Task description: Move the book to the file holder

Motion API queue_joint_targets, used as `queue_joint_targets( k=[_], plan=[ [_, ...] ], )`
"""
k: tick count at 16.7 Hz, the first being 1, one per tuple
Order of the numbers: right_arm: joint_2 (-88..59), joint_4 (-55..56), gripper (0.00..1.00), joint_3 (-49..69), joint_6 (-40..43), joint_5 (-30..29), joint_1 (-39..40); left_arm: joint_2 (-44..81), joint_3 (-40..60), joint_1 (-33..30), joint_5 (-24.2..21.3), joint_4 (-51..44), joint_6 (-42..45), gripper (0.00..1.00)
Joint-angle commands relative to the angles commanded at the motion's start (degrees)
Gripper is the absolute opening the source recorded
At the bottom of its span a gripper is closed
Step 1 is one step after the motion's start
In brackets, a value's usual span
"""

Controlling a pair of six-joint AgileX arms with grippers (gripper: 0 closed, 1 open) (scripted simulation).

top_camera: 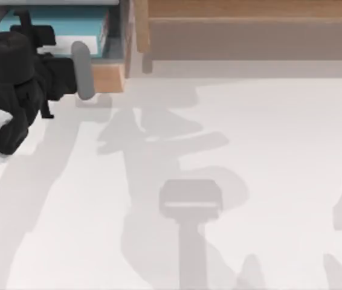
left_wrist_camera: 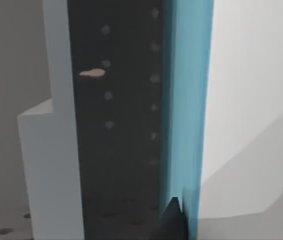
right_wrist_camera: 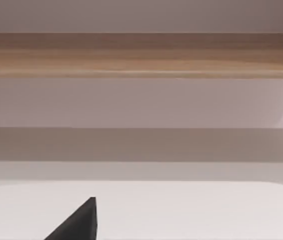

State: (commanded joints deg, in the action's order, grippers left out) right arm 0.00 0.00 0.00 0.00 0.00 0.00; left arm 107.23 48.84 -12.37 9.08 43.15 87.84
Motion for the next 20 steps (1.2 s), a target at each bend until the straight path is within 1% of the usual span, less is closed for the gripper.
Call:
queue_joint_targets(
  k=[4, 17, 18, 20],
  plan=[
    [0.0, 0.0, 1.00, 0.0, 0.0, 0.0, 0.0, 0.2, 0.1, 0.0, 0.0, -0.1, 0.0, 0.00],
    [0.0, 0.0, 1.00, 0.0, 0.0, 0.0, 0.0, 0.2, 0.1, 0.0, 0.0, -0.1, 0.0, 0.98],
    [0.0, 0.0, 1.00, 0.0, 0.0, 0.0, 0.0, 0.2, 0.1, 0.0, 0.0, -0.1, 0.0, 1.00],
    [0.0, 0.0, 1.00, 0.0, 0.0, 0.0, 0.0, 0.2, 0.1, 0.0, 0.0, -0.1, 0.0, 1.00]
  ],
)
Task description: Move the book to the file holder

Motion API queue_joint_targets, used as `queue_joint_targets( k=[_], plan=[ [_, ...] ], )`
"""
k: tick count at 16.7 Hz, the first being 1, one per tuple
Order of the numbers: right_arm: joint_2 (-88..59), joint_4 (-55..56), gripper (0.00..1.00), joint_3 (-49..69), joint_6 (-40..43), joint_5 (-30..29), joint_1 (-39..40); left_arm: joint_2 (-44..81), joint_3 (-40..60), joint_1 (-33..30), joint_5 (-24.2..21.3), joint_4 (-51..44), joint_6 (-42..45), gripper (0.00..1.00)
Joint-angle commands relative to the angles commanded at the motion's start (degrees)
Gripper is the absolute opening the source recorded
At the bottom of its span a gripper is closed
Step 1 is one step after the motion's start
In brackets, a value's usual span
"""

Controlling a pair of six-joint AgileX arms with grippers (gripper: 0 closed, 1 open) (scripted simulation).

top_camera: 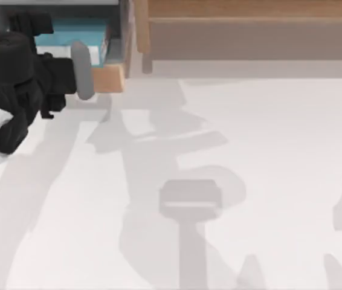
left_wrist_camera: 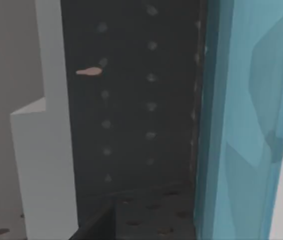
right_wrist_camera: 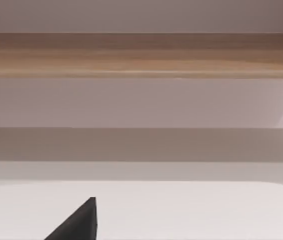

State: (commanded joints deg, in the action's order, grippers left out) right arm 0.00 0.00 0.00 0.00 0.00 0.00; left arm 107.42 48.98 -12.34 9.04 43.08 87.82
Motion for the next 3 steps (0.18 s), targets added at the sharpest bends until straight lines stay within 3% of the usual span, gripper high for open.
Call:
queue_joint_targets(
  k=[3],
  plan=[
    [0.0, 0.0, 1.00, 0.0, 0.0, 0.0, 0.0, 0.0, 0.0, 0.0, 0.0, 0.0, 0.0, 1.00]
  ],
)
